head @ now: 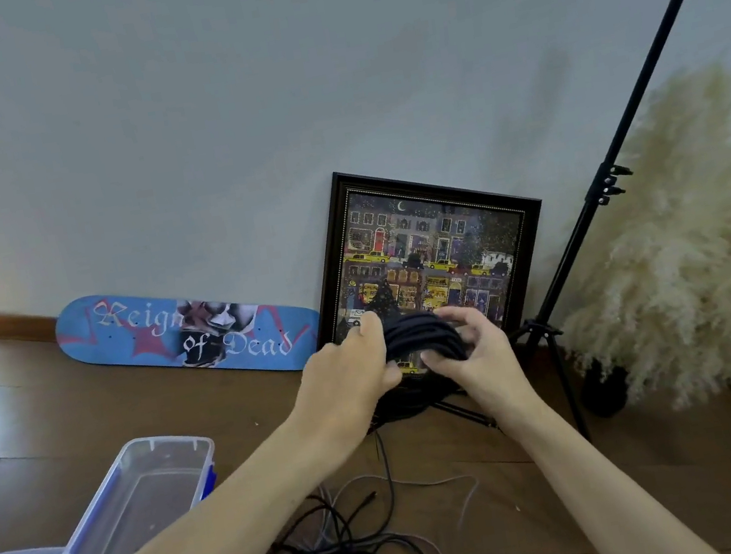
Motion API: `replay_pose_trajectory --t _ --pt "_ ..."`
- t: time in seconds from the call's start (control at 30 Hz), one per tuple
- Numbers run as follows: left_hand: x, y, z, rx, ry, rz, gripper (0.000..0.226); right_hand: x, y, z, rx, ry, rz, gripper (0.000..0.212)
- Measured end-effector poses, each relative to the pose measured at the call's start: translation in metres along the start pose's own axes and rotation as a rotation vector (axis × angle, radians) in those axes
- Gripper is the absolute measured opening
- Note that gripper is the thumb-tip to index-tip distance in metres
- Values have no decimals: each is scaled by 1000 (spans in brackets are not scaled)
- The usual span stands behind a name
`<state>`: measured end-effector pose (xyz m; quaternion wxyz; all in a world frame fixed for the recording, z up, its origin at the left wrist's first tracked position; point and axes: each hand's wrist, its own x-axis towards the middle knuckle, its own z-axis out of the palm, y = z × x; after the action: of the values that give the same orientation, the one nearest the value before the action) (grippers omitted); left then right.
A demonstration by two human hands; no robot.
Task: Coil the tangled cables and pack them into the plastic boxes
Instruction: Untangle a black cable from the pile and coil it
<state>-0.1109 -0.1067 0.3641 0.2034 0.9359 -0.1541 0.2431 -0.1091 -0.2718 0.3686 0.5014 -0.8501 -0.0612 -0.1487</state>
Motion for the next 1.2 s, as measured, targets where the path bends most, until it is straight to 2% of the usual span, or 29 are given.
replay_pose_trajectory --t 0.03,0.1,0.2,0.27,0.33,0.43,0.53,0.67,0.77,0.87,1.0,1.1,1.2 --pt "-1 -1 -2 123 59 90 32 -1 1 2 -120 0 -71 51" --pt "-4 0 -6 286 61 188 41 -3 1 9 -333 13 -236 63" --pt "-4 0 7 346 29 273 41 -6 -6 18 -558 -15 -446 75" --pt "-6 1 14 405 -17 329 38 -11 -10 22 -674 -126 -474 77" --pt "-10 3 18 484 -76 376 37 -14 -10 23 -748 -249 -401 81" --pt "-10 6 19 475 -127 390 40 -14 -7 24 -766 -280 -371 81" --pt "-1 4 4 323 -173 376 47 -9 -7 22 -713 -248 -348 71" --pt "6 -23 -10 -192 -391 227 35 -3 -8 15 -463 -202 -179 63" --pt "13 -37 -10 -460 -370 87 33 4 -9 6 -376 -156 -90 61" --pt "18 -41 -15 -633 -339 -10 43 6 -10 0 -287 -182 4 62" --pt "17 -31 -30 -793 -363 -119 32 5 -12 -2 -60 -233 119 62" --pt "15 -26 -34 -905 -373 -185 28 7 -13 -2 47 -196 173 62" --pt "10 -15 -32 -869 -399 -193 44 8 -11 -4 148 -110 226 63"
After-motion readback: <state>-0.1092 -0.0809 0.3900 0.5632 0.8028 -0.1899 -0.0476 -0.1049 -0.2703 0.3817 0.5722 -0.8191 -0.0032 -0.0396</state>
